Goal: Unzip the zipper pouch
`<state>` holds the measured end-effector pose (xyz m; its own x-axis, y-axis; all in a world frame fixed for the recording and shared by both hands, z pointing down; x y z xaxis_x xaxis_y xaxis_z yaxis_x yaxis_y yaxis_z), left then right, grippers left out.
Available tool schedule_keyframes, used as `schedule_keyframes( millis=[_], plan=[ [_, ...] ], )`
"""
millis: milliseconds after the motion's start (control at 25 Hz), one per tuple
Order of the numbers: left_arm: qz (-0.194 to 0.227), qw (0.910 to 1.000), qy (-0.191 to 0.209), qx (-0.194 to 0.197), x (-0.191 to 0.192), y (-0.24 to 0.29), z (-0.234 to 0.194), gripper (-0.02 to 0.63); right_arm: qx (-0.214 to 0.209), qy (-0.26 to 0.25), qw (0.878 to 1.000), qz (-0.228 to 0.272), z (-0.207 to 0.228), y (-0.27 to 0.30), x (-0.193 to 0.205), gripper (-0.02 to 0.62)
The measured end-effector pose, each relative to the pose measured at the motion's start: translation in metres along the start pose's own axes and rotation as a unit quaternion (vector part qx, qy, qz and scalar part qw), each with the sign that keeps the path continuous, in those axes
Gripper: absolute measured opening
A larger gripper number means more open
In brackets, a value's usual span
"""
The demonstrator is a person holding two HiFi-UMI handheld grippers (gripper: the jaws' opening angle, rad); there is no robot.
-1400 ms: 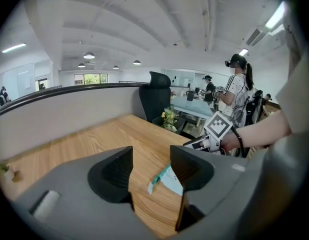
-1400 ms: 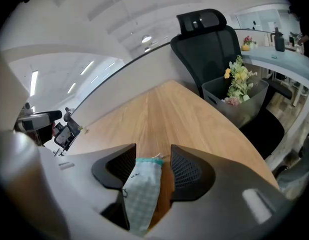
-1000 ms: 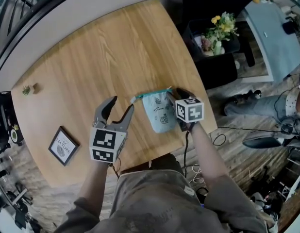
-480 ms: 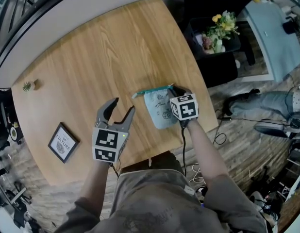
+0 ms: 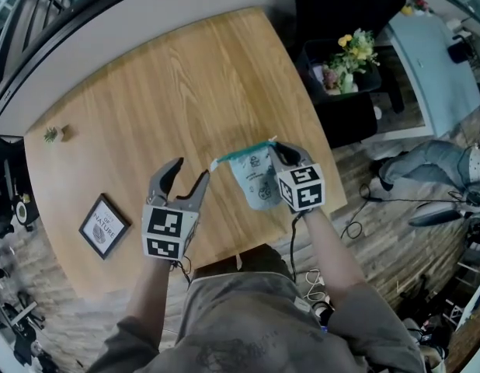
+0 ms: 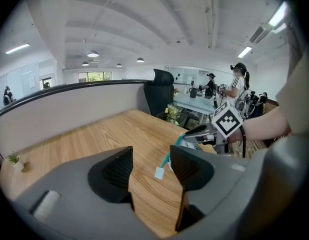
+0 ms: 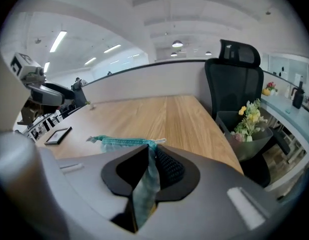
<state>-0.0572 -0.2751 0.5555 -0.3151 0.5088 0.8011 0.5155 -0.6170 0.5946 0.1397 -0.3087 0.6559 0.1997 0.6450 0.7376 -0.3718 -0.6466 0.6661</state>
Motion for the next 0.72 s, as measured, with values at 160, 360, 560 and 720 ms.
schedule_keyframes(
  millis=[160,360,560,720],
  plan=[
    [0.023,0.9996,0.011,-0.008,-0.016,-0.017,-0.005,0.233,-0.009,-0.045,0.997,0.059,-0.014,-0.033,-0.040,0.058],
    [0.049,0.9982,0.023,-0.024,-0.034,-0.052,-0.011,0.235,-0.003,-0.090,0.989,0.121,-0.036,-0.083,-0.089,0.058],
    [0.082,0.9958,0.028,-0.031,-0.059,-0.086,-0.008,0.235,0.023,-0.140,0.973,0.183,-0.051,-0.135,-0.133,0.058],
    [0.102,0.9936,0.038,-0.031,-0.076,-0.108,-0.004,0.235,0.029,-0.179,0.958,0.223,-0.068,-0.168,-0.158,0.058]
  ],
)
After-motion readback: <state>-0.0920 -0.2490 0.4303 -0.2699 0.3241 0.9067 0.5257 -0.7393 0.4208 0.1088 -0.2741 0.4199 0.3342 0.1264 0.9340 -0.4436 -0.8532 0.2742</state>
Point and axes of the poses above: the fingertips, and each gripper's own axes: y forward along the fingers, z to its right, x out of its underside, the point moved 1 cm from there along -y, backward along the fingers, and after that the axes turned 2 degrees about x, right-handed, at the moved point
